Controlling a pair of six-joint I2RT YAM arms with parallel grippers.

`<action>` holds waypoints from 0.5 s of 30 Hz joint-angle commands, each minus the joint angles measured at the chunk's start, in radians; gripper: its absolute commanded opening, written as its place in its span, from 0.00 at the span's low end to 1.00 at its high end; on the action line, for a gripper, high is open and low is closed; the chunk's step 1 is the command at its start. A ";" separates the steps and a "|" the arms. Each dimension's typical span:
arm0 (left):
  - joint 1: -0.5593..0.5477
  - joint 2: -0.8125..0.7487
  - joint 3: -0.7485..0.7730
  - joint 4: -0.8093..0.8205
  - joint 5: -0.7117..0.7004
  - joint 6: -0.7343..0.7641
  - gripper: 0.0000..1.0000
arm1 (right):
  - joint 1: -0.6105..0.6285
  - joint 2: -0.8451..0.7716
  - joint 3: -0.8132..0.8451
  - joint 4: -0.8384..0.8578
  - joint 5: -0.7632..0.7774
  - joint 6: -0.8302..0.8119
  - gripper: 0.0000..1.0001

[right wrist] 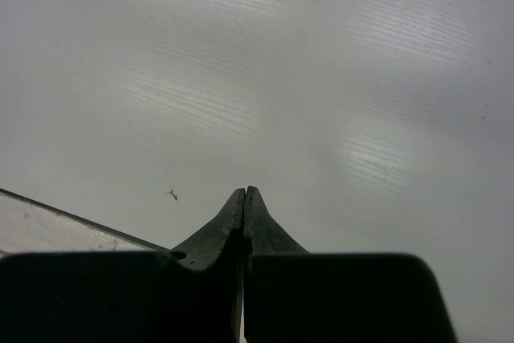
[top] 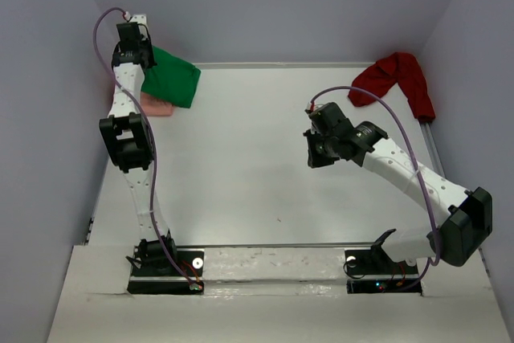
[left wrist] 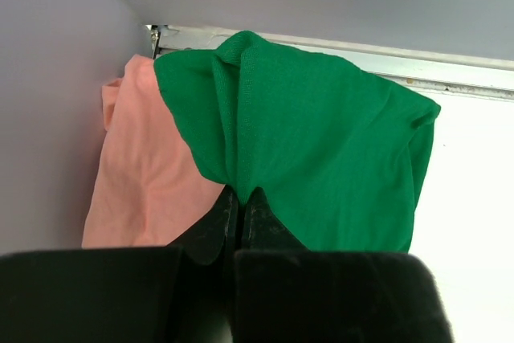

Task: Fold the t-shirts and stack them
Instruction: Neatly place the folded tshirt to the corner

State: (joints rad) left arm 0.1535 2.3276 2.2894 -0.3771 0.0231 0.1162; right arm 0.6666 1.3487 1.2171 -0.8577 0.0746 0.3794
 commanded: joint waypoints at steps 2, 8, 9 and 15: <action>0.020 -0.063 0.033 0.064 0.011 0.017 0.00 | -0.016 0.003 0.038 0.045 -0.019 -0.027 0.00; 0.023 -0.077 0.027 0.064 0.021 0.019 0.00 | -0.036 0.030 0.042 0.059 -0.033 -0.034 0.00; 0.024 -0.085 0.025 0.063 0.024 0.014 0.00 | -0.036 0.033 0.041 0.065 -0.044 -0.034 0.00; 0.023 -0.128 0.012 0.060 0.044 -0.006 0.00 | -0.036 0.035 0.030 0.082 -0.055 -0.033 0.00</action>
State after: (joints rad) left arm 0.1665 2.3264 2.2894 -0.3759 0.0456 0.1146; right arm 0.6353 1.3983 1.2175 -0.8284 0.0422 0.3618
